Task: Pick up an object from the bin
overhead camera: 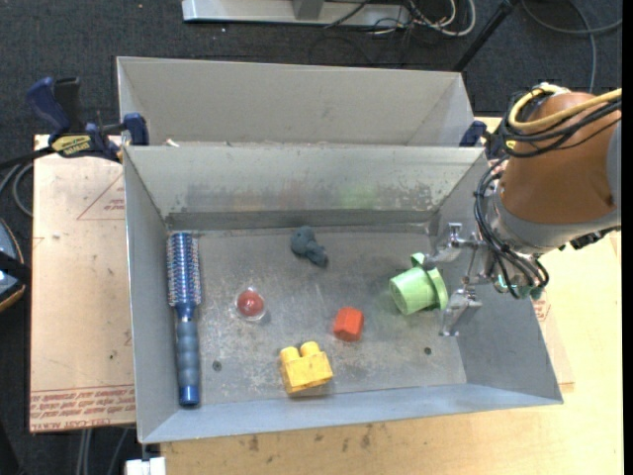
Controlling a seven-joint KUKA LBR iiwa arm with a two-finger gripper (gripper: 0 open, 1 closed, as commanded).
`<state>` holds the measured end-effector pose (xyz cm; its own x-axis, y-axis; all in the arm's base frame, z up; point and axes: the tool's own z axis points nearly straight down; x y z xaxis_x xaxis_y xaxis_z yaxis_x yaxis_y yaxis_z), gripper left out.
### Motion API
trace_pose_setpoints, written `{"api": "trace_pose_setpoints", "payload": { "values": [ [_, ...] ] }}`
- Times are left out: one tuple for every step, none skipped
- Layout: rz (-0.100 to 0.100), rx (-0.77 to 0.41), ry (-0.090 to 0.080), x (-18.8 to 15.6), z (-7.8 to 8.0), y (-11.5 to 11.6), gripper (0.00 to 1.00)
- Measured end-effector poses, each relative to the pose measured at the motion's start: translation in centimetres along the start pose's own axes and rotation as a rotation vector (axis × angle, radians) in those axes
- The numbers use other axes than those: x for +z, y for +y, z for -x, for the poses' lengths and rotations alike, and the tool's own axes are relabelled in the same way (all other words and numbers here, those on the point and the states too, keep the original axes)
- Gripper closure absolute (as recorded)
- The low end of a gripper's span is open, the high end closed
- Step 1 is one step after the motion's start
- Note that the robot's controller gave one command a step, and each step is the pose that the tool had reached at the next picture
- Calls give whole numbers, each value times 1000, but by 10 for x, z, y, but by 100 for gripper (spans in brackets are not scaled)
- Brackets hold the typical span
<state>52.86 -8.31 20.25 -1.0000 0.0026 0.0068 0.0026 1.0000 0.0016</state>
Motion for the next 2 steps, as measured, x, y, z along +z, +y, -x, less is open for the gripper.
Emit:
{"api": "trace_pose_setpoints", "payload": {
  "values": [
    [-4, -369, -14, 127, -1, 26, 0],
    [-1, -589, -13, 104, 44, 103, 0]
  ]
}}
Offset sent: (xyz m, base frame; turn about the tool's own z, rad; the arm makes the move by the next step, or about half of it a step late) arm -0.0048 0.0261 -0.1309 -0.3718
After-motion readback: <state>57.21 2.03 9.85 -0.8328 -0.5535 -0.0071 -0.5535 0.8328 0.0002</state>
